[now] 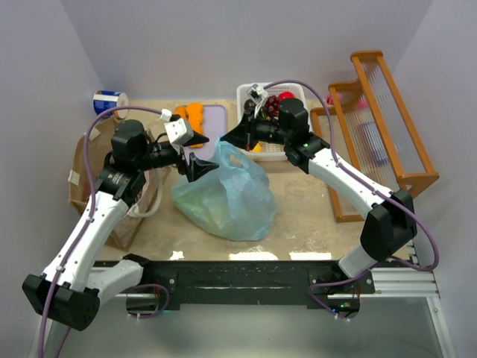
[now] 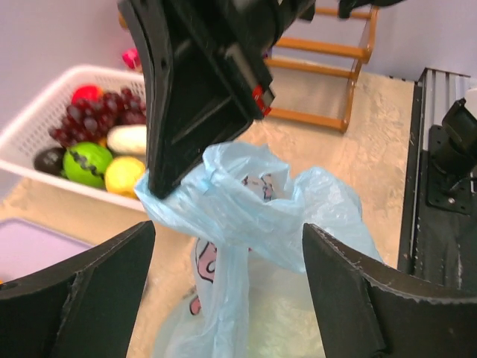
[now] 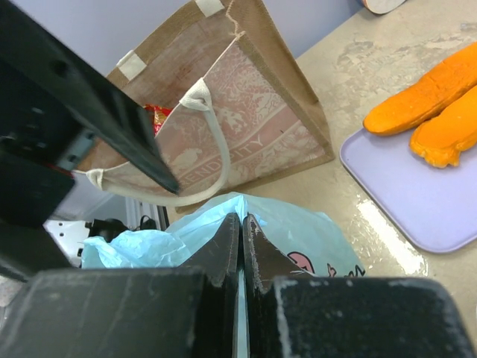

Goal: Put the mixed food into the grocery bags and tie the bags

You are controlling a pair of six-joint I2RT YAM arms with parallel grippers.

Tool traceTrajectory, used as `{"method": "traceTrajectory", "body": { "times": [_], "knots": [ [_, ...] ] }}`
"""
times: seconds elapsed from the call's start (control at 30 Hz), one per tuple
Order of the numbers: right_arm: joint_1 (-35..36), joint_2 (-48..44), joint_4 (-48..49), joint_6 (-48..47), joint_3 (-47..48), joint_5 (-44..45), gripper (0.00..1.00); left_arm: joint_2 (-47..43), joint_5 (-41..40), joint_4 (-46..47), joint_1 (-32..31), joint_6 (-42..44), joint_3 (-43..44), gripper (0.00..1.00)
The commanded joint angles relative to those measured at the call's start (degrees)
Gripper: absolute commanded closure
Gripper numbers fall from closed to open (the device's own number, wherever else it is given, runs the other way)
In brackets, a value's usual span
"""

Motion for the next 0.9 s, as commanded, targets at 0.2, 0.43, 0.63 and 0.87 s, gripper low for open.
{"method": "traceTrajectory", "body": {
  "times": [0.2, 0.43, 0.63, 0.87],
  "knots": [
    [-0.08, -0.56, -0.06, 0.05, 0.11, -0.17, 1.00, 1.80, 5.10, 10.10, -0.92, -4.68, 3.02, 0.16],
    [-0.17, -0.74, -0.68, -0.47, -0.06, -0.43, 1.00, 2.86, 5.36, 20.47, -1.01, -10.83, 1.36, 0.18],
    [-0.17, -1.44, -1.64, -1.18, -0.32, 0.09, 1.00, 5.85, 6.77, 23.56, -1.18, -14.53, 0.48, 0.34],
    [-0.17, -3.81, -2.96, -1.79, -1.56, 3.34, 1.00, 6.03, 7.56, 21.19, -1.18, -13.66, -1.63, 0.72]
  ]
}}
